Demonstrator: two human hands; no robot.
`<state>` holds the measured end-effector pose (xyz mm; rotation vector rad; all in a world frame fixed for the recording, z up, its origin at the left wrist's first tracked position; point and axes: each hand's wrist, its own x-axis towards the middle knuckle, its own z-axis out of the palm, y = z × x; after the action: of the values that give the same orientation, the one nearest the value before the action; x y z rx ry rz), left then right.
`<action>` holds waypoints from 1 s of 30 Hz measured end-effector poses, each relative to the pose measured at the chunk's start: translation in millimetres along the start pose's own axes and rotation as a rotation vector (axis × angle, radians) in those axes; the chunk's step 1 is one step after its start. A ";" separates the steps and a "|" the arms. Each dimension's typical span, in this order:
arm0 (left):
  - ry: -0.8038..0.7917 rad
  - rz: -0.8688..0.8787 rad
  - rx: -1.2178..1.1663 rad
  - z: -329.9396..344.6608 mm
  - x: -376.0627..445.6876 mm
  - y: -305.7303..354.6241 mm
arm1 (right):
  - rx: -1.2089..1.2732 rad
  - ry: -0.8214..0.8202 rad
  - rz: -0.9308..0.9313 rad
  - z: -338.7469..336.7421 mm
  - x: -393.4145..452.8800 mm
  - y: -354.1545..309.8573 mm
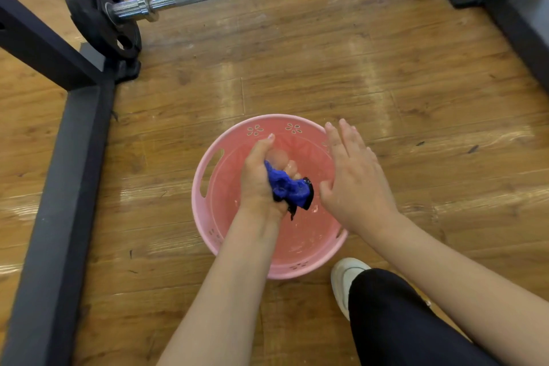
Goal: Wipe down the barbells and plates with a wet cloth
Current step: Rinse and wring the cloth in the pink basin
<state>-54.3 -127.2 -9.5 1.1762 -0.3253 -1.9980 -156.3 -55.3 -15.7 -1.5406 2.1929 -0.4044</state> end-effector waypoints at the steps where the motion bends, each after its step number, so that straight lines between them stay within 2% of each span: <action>1: -0.007 0.000 -0.015 -0.6 0.5 -0.5 | -0.012 0.007 0.004 -0.1 0.0 -0.4; 7: -0.087 -0.016 -0.066 2.0 2.7 -13.4 | 0.033 0.044 0.064 1.7 -0.8 -9.4; 12: -0.038 -0.038 -0.066 15.6 -0.5 -33.7 | 0.087 0.064 0.095 5.9 -1.6 -13.4; 19: 0.071 -0.179 0.192 8.8 -8.3 -36.9 | 0.066 0.084 0.075 9.8 0.4 -12.5; 23: 0.015 -0.213 0.101 7.7 -18.4 -34.8 | 0.077 0.143 0.049 13.9 1.3 -11.9; 27: -0.005 -0.075 -0.037 -4.6 -7.5 -21.0 | 0.081 0.118 0.035 11.9 0.1 -9.1; 30: -0.135 0.004 -0.204 -17.3 -3.1 0.7 | 0.079 0.094 0.031 10.3 -0.1 -5.2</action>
<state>-38.9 -122.7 -16.5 0.9161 -0.1855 -2.0583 -146.8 -56.9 -22.1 -1.4712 2.2408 -0.5569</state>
